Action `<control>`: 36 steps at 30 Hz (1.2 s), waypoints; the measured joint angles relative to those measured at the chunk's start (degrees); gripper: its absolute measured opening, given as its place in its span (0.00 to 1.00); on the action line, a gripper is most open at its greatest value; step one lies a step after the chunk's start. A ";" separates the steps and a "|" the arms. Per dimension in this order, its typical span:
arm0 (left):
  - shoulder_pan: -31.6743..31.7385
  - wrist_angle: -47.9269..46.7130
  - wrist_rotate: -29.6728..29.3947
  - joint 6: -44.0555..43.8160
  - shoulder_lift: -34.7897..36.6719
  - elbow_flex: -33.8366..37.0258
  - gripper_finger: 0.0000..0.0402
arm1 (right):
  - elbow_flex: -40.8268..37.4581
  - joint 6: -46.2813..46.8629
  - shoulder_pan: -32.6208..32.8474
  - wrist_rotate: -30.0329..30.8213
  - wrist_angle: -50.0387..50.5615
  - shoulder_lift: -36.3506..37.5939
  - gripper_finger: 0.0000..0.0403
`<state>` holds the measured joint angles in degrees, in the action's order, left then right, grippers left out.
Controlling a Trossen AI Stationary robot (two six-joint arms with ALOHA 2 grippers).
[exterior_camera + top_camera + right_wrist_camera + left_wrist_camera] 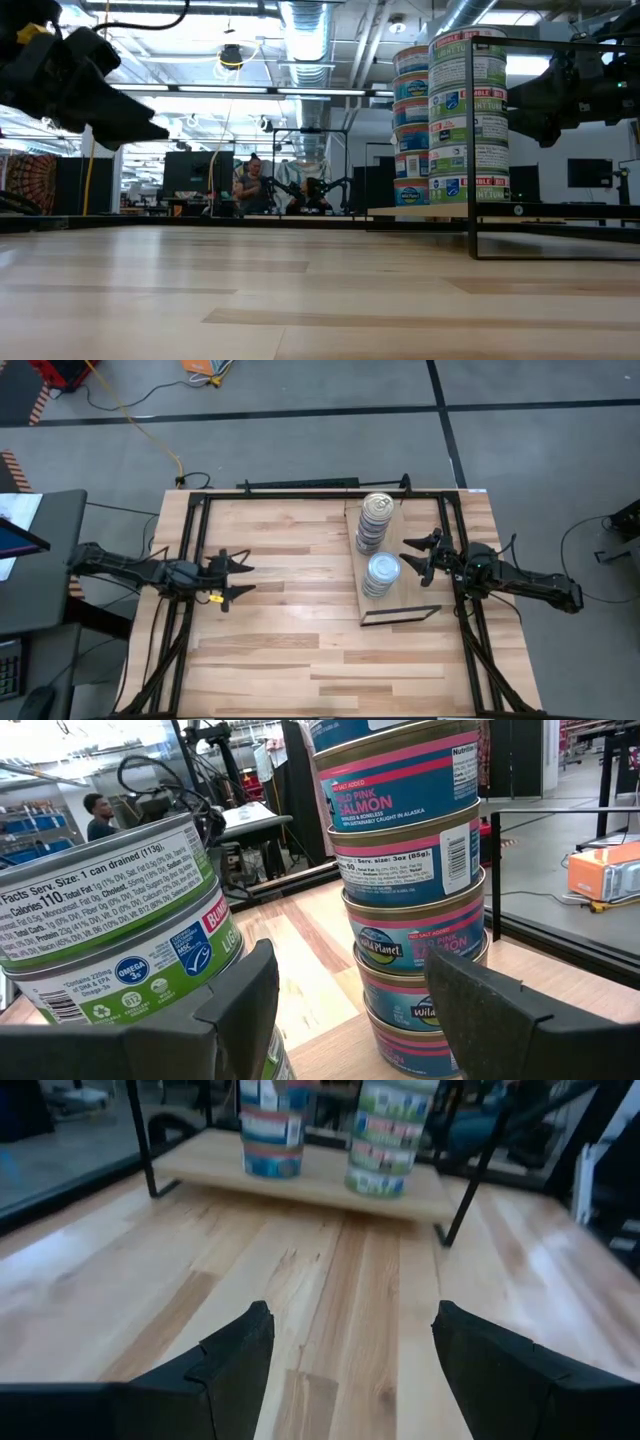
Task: Stack canned seafood by type on shelf
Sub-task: Return to Home Position
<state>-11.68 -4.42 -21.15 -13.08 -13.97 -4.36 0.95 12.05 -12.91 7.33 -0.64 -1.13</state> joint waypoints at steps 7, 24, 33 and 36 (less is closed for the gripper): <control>0.02 0.04 -0.02 0.00 5.23 0.00 0.66 | 0.00 0.00 0.00 0.00 0.02 0.00 0.69; 0.02 0.04 -0.01 0.00 5.37 0.02 0.66 | 0.00 0.00 0.00 0.00 0.00 0.00 0.69; 0.02 0.02 -0.02 0.00 5.37 0.02 0.66 | 0.00 0.00 0.00 0.00 0.02 0.00 0.69; 0.02 0.02 0.00 0.00 5.37 0.02 0.66 | 0.00 0.01 0.00 0.00 0.02 0.00 0.69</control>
<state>-11.66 -4.40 -21.15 -13.08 -8.60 -4.34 0.95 12.07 -12.91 7.33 -0.62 -1.13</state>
